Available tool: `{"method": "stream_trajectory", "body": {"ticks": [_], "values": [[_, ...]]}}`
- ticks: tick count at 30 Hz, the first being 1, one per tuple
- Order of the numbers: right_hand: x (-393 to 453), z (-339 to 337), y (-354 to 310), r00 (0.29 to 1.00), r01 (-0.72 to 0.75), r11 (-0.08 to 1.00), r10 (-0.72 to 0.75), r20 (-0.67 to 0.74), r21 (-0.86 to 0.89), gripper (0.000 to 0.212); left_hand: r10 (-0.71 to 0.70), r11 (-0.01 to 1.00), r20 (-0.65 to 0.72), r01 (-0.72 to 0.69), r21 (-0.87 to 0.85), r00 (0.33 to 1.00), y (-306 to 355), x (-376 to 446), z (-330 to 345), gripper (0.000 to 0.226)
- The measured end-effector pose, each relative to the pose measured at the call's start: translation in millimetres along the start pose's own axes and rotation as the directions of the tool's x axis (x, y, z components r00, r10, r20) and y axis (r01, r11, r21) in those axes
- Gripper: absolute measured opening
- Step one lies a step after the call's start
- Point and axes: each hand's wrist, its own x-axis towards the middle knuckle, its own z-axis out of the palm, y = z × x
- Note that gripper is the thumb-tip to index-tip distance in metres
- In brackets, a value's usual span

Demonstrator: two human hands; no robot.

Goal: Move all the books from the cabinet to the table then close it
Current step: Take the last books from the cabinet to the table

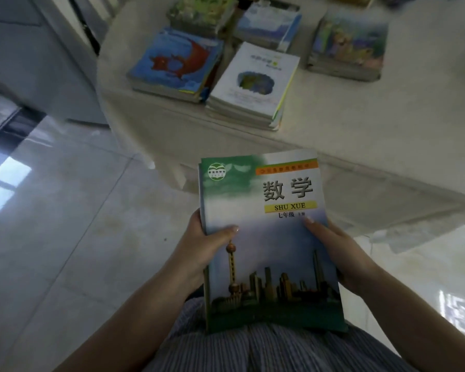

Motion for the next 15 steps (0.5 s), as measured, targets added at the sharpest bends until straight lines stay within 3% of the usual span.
{"method": "stream_trajectory", "body": {"ticks": [4,11,15], "values": [[31.6,-19.4,-31.4,0.993,-0.003,0.997,0.013,-0.121,0.079,0.047,-0.030,0.996,0.117,0.020,0.085,0.993,43.0,67.9,23.7,0.061],[68.7,-34.5,-65.6,0.961,0.034,0.984,0.016,-0.276,0.174,0.043,-0.069,0.984,0.244,0.025,0.179,0.967,98.9,133.7,53.1,0.052],[83.6,-48.4,-79.9,0.942,0.043,0.971,0.039,-0.333,0.234,0.051,-0.064,0.974,0.302,-0.007,0.228,0.951,118.6,160.5,72.7,0.051]]}}
